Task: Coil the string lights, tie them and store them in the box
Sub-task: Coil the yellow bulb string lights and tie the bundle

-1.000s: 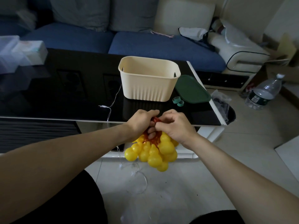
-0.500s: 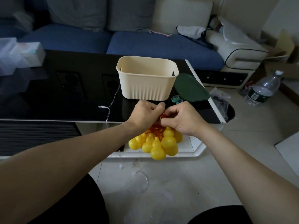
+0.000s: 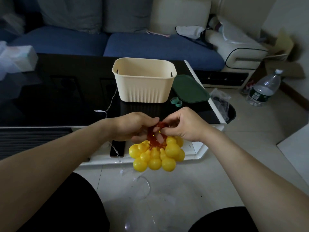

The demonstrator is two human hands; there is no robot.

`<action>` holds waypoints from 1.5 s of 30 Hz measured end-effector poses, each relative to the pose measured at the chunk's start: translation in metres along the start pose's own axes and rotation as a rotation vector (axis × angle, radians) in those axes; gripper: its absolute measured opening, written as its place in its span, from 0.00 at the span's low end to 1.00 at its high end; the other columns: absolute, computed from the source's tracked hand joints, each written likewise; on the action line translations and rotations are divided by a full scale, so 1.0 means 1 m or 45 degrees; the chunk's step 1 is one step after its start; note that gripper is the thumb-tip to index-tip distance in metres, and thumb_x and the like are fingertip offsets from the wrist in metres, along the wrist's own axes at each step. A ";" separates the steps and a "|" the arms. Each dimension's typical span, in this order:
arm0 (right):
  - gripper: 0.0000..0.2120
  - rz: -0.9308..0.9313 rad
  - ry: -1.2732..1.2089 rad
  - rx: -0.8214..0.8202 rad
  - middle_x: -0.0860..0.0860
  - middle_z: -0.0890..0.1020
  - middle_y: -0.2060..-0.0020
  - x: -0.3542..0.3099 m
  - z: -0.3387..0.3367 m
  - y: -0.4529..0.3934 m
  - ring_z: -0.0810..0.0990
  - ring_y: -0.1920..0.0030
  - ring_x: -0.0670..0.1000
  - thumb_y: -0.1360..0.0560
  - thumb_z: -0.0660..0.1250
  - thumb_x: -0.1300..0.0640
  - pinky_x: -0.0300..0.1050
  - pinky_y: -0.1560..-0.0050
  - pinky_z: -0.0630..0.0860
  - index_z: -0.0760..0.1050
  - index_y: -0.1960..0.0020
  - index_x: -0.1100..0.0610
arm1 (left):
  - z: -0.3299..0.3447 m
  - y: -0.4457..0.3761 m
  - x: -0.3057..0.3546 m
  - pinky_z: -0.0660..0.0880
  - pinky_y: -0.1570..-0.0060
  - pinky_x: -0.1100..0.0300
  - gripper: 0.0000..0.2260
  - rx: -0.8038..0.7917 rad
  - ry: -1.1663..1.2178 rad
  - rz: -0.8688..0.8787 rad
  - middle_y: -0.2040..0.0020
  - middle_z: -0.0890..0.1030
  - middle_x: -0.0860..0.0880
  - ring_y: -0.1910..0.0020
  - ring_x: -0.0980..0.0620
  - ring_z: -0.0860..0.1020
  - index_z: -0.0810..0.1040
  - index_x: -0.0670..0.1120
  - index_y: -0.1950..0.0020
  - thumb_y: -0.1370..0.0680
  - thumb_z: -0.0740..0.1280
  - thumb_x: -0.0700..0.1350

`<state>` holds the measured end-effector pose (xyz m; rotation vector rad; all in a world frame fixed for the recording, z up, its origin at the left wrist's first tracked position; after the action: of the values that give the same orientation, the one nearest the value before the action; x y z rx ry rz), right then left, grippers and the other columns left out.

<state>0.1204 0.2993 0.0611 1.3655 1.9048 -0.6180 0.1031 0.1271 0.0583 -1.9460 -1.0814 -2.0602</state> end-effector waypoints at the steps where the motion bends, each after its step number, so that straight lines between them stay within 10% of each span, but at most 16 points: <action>1: 0.07 -0.004 0.008 -0.007 0.45 0.87 0.62 0.001 0.000 -0.001 0.82 0.61 0.40 0.28 0.76 0.58 0.35 0.58 0.75 0.87 0.51 0.51 | 0.000 0.000 -0.002 0.58 0.77 0.65 0.21 -0.044 0.070 -0.014 0.71 0.81 0.51 0.82 0.57 0.62 0.72 0.34 0.45 0.16 0.49 0.51; 9: 0.08 0.041 0.034 -0.050 0.48 0.87 0.58 0.019 0.010 -0.011 0.84 0.56 0.43 0.29 0.78 0.54 0.41 0.54 0.79 0.85 0.51 0.50 | 0.001 -0.017 -0.026 0.53 0.78 0.64 0.18 0.133 0.220 -0.145 0.70 0.59 0.51 0.77 0.55 0.55 0.65 0.48 0.60 0.14 0.49 0.54; 13: 0.18 0.184 -0.111 -0.002 0.50 0.87 0.54 0.035 0.006 -0.016 0.85 0.52 0.50 0.35 0.80 0.48 0.45 0.46 0.82 0.84 0.48 0.52 | -0.002 -0.024 -0.032 0.54 0.78 0.66 0.19 0.334 0.193 -0.167 0.73 0.61 0.52 0.78 0.56 0.55 0.65 0.48 0.62 0.14 0.48 0.54; 20: 0.15 0.477 0.344 0.718 0.56 0.77 0.38 0.080 -0.021 -0.048 0.75 0.39 0.55 0.24 0.68 0.62 0.47 0.42 0.74 0.77 0.37 0.57 | -0.015 -0.034 -0.049 0.55 0.78 0.67 0.19 0.575 0.318 -0.198 0.75 0.63 0.52 0.81 0.55 0.58 0.66 0.47 0.62 0.14 0.49 0.53; 27: 0.25 0.567 0.513 0.557 0.53 0.66 0.25 0.114 -0.006 -0.085 0.65 0.27 0.59 0.20 0.63 0.53 0.60 0.30 0.62 0.64 0.24 0.55 | -0.018 -0.032 -0.059 0.56 0.78 0.65 0.19 0.553 0.392 -0.219 0.74 0.62 0.52 0.80 0.55 0.57 0.66 0.47 0.61 0.14 0.50 0.53; 35: 0.09 0.415 0.425 0.840 0.50 0.79 0.58 0.107 -0.002 -0.090 0.80 0.52 0.56 0.25 0.73 0.54 0.47 0.55 0.74 0.76 0.60 0.56 | -0.015 -0.031 -0.055 0.56 0.77 0.66 0.19 0.504 0.390 -0.192 0.72 0.61 0.51 0.79 0.55 0.57 0.66 0.47 0.61 0.14 0.50 0.53; 45: 0.10 0.495 0.235 0.573 0.53 0.80 0.52 0.088 -0.007 -0.076 0.79 0.54 0.54 0.19 0.62 0.56 0.45 0.62 0.71 0.76 0.41 0.57 | -0.017 -0.030 -0.052 0.56 0.78 0.67 0.19 0.543 0.382 -0.192 0.73 0.62 0.51 0.80 0.55 0.57 0.66 0.48 0.62 0.14 0.50 0.53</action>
<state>0.0297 0.3331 -0.0040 2.0791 1.6204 -0.7703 0.0827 0.1200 0.0003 -1.3456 -1.4772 -1.9043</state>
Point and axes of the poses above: each hand's wrist, its own y-axis away from the middle knuckle, its own z-axis out of the palm, x = y × z, the point moved 3 cm from there along -y, towards the middle knuckle
